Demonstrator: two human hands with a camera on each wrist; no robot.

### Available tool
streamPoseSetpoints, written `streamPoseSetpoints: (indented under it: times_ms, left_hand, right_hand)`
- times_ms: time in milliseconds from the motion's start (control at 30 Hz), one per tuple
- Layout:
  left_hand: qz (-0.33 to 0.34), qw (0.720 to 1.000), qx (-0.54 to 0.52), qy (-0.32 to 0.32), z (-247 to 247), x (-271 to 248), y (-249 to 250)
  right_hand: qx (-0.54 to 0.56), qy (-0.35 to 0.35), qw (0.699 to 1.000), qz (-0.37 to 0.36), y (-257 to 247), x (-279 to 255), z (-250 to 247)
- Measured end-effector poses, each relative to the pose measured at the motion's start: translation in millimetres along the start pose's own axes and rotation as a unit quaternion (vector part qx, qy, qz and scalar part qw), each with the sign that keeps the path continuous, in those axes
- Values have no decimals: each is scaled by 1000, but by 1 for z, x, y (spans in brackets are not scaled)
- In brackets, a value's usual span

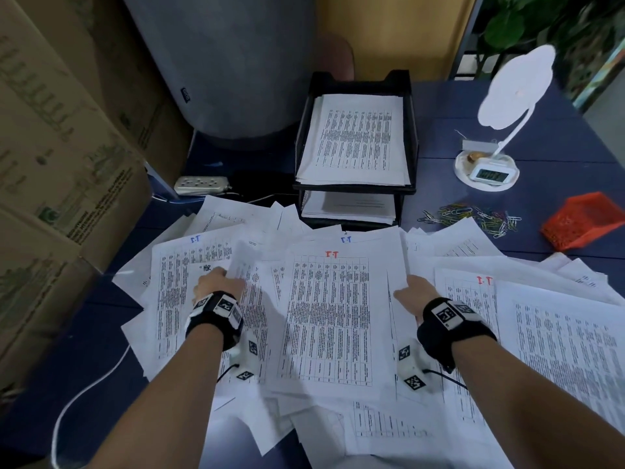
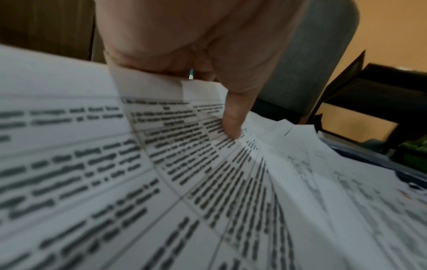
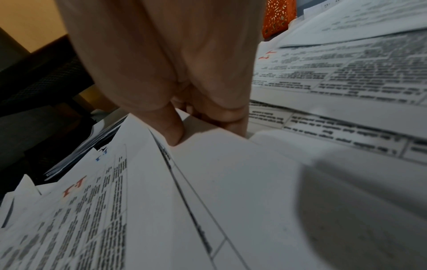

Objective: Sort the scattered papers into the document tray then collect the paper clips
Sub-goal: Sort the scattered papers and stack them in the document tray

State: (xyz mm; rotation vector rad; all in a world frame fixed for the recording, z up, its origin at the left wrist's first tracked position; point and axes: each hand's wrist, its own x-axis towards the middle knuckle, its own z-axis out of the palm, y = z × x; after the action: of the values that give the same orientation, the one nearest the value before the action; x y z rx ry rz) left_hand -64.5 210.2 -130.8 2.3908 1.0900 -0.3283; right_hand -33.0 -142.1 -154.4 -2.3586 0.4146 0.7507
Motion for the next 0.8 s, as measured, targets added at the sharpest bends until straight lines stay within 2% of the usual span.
streamPoseSetpoints:
  times_ms: [167, 300, 433, 500, 600, 700, 800]
  left_hand:
    - [69, 996, -62, 15, -23, -21, 31]
    - [135, 984, -69, 97, -61, -38, 52]
    - [229, 945, -93, 213, -100, -52, 64]
    - [284, 920, -124, 242, -117, -53, 67]
    - [330, 887, -245, 212, -134, -54, 67]
    - [337, 827, -437, 107, -139, -65, 68]
    - [323, 779, -533, 62, -136, -66, 62]
  right_hand:
    - [-25, -2, 1000, -13, 1, 0, -1]
    - [-12, 4, 1000, -21, 2, 1, 0]
    - [-26, 4, 999, -23, 1, 1, 0]
    - [-40, 1, 999, -17, 0, -1, -1]
    - [-43, 1, 999, -19, -2, -3, -1]
    - [-45, 5, 999, -22, -2, -3, -1]
    - [-41, -1, 999, -22, -3, -3, -1]
